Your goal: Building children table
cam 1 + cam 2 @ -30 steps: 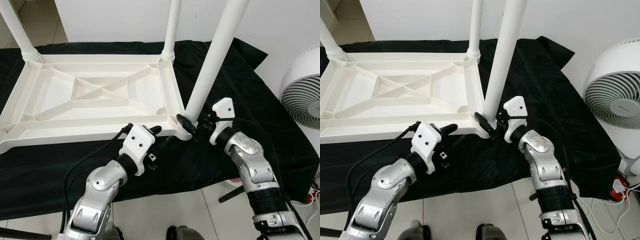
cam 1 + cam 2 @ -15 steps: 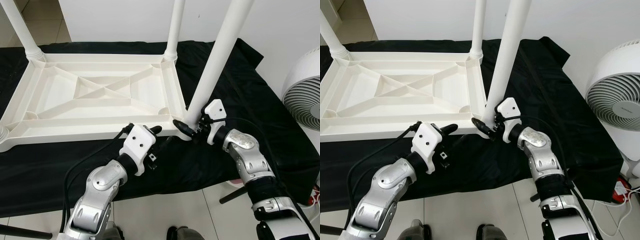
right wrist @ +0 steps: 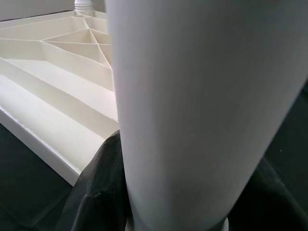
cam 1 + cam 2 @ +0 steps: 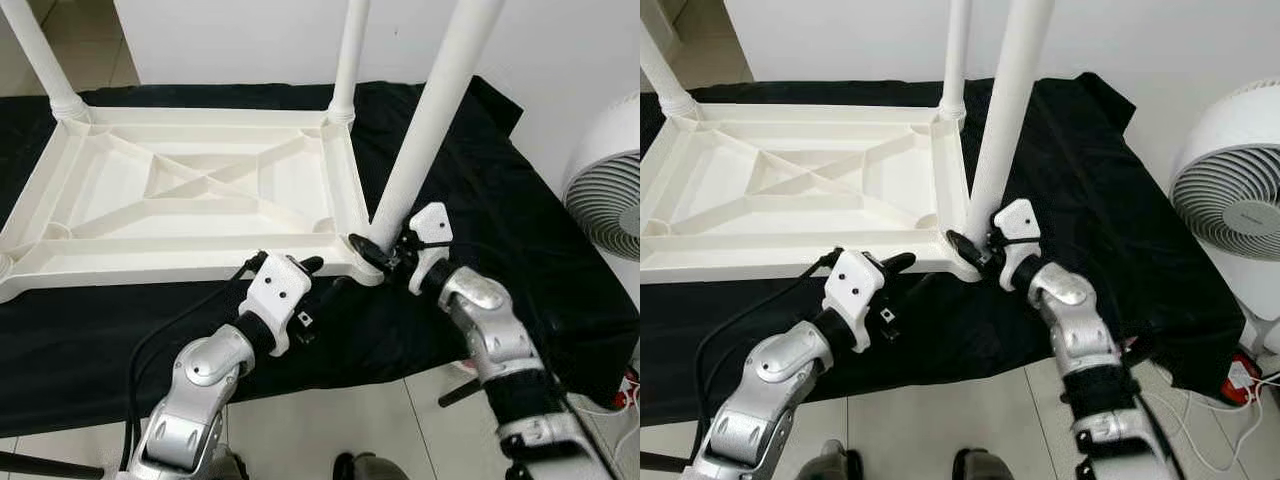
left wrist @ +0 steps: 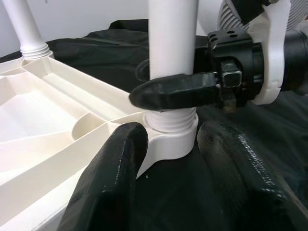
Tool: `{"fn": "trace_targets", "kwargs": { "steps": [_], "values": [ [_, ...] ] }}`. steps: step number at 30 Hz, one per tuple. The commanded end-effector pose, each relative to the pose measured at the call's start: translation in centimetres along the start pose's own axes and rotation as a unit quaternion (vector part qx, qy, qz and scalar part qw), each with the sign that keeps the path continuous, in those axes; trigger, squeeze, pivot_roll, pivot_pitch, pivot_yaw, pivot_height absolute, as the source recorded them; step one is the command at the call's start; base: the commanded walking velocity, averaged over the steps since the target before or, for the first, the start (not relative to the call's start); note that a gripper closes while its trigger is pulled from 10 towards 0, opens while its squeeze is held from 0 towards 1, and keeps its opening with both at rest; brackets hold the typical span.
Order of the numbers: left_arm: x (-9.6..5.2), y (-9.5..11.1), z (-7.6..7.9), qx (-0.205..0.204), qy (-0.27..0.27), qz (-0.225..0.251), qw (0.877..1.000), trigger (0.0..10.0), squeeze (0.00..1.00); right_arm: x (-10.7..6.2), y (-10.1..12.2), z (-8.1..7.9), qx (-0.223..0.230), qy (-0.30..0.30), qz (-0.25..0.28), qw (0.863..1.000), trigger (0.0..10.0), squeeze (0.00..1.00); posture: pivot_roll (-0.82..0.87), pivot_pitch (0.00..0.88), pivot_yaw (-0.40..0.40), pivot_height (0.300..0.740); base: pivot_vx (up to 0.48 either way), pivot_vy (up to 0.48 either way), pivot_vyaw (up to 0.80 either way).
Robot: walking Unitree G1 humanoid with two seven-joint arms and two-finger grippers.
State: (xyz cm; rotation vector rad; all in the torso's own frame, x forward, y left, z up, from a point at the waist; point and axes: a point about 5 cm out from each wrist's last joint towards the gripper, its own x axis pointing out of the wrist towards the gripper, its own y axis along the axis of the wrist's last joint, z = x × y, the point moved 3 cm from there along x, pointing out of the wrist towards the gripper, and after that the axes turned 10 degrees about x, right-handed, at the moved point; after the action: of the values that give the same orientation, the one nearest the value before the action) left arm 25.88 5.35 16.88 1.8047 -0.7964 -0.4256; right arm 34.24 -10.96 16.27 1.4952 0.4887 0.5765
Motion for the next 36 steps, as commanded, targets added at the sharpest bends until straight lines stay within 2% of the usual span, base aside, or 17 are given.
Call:
{"fn": "trace_targets", "kwargs": {
  "steps": [1, 2, 5, 9, 11, 14, 16, 17, 18, 20, 21, 23, 26, 27, 30, 33, 36],
  "values": [
    [-0.1, -0.1, -0.2, 0.001, 0.025, -0.009, 1.0, 10.0, 0.0, -0.3, -1.8, -0.1, 0.002, -0.011, -0.039, 0.999, 0.0, 0.0, -0.02, 0.131, -0.014, 0.74, 0.0, 0.0, 0.0],
    [0.0, 0.0, -0.1, 0.001, 0.025, -0.009, 1.0, 10.0, 0.0, -0.3, -1.7, -0.4, 0.014, -0.028, -0.033, 0.999, 0.0, 0.0, -0.02, 0.137, -0.013, 0.74, 0.0, 0.0, 0.0],
    [-0.2, -0.2, -0.4, -0.003, 0.031, -0.013, 0.999, 10.0, 0.0, -0.8, -1.8, -0.2, 0.047, -0.14, -0.016, 0.989, 0.0, 0.0, -0.02, 0.128, -0.007, 0.74, 0.0, 0.0, 0.0],
    [-0.1, -0.1, -0.9, 0.001, 0.037, -0.012, 0.999, 10.0, 0.0, -0.9, -1.5, -0.3, 0.063, -0.22, 0.002, 0.973, 0.0, 0.0, -0.02, 0.131, -0.009, 0.74, 0.0, 0.0, 0.0],
    [-0.1, -0.1, -0.9, 0.001, 0.038, -0.011, 0.999, 10.0, 0.0, -1.1, -1.5, -0.4, 0.069, -0.246, 0.003, 0.967, 0.0, 0.0, -0.02, 0.131, -0.009, 0.74, 0.0, 0.0, 0.0],
    [-0.1, -0.1, -0.9, 0.001, 0.038, -0.011, 0.999, 10.0, 0.0, -1.1, -1.5, -0.4, 0.069, -0.246, 0.003, 0.967, 0.0, 0.0, -0.02, 0.131, -0.009, 0.74, 0.0, 0.0, 0.0],
    [-0.2, 0.0, -0.9, 0.001, 0.042, -0.011, 0.999, 10.0, 0.0, -1.4, -1.6, -0.9, 0.079, -0.286, 0.005, 0.955, 0.0, 0.0, -0.01, 0.126, -0.015, 0.74, 0.0, 0.0, 0.0],
    [-0.2, 0.0, -0.9, 0.001, 0.042, -0.011, 0.999, 10.0, 0.0, -1.4, -1.6, -0.9, 0.079, -0.286, 0.005, 0.955, 0.0, 0.0, -0.01, 0.126, -0.015, 0.74, 0.0, 0.0, 0.0],
    [-0.2, 0.0, -0.9, 0.0, 0.043, -0.011, 0.999, 10.0, 0.0, -1.3, -1.4, -1.3, 0.083, -0.288, 0.011, 0.954, 2.3, 0.0, -0.01, 0.125, -0.014, 0.74, 0.0, 0.0, 0.0],
    [-0.2, 0.0, -0.8, 0.0, 0.043, -0.011, 0.999, 10.0, 0.0, -1.2, -1.3, -1.3, 0.085, -0.285, 0.012, 0.955, 2.3, 0.0, -0.01, 0.125, -0.014, 0.74, 0.0, 0.0, 0.0],
    [-0.2, -0.1, -0.8, 0.0, 0.042, -0.012, 0.999, 10.0, 0.0, -1.2, -1.2, -1.3, 0.089, -0.279, 0.014, 0.956, 9.6, 0.0, -0.01, 0.125, -0.014, 0.74, 0.0, 0.0, 0.0],
    [-0.2, -0.1, -0.8, 0.001, 0.042, -0.012, 0.999, 10.0, 0.0, -1.1, -1.1, -1.3, 0.092, -0.274, 0.017, 0.957, 10.0, 0.0, -0.01, 0.119, -0.013, 0.74, 0.0, 0.0, 0.0],
    [-0.2, -0.1, -0.8, 0.001, 0.041, -0.013, 0.999, 10.0, 0.0, -1.1, -0.9, -1.3, 0.094, -0.271, 0.019, 0.958, 10.0, 0.0, -0.01, 0.119, -0.013, 0.74, 0.0, 0.0, 0.0],
    [-0.2, -0.2, -0.9, 0.003, 0.041, -0.014, 0.999, 10.0, 0.0, -1.1, -0.7, -1.1, 0.093, -0.263, 0.024, 0.96, 10.0, 1.0, -0.01, 0.117, -0.016, 0.74, 0.0, 0.0, 0.0],
    [-0.3, -0.3, -1.0, 0.005, 0.042, -0.016, 0.999, 10.0, 0.0, -1.1, -0.2, -0.9, 0.09, -0.243, 0.032, 0.965, 10.0, 1.0, -0.01, 0.108, -0.021, 0.74, 0.0, 0.0, 0.0],
    [-0.4, -0.5, -0.9, 0.007, 0.041, -0.02, 0.999, 10.0, 0.0, -0.8, 0.6, -0.9, 0.079, -0.188, 0.039, 0.978, 10.0, 1.0, -0.01, 0.104, -0.024, 0.74, 0.0, 0.0, 0.0],
    [-0.4, -0.6, -0.8, 0.007, 0.04, -0.02, 0.999, 10.0, 0.0, -0.8, 0.8, -0.6, 0.07, -0.18, 0.041, 0.98, 10.0, 1.0, -0.01, 0.1, -0.026, 0.74, 0.0, 0.0, 0.0]
  ]
}}
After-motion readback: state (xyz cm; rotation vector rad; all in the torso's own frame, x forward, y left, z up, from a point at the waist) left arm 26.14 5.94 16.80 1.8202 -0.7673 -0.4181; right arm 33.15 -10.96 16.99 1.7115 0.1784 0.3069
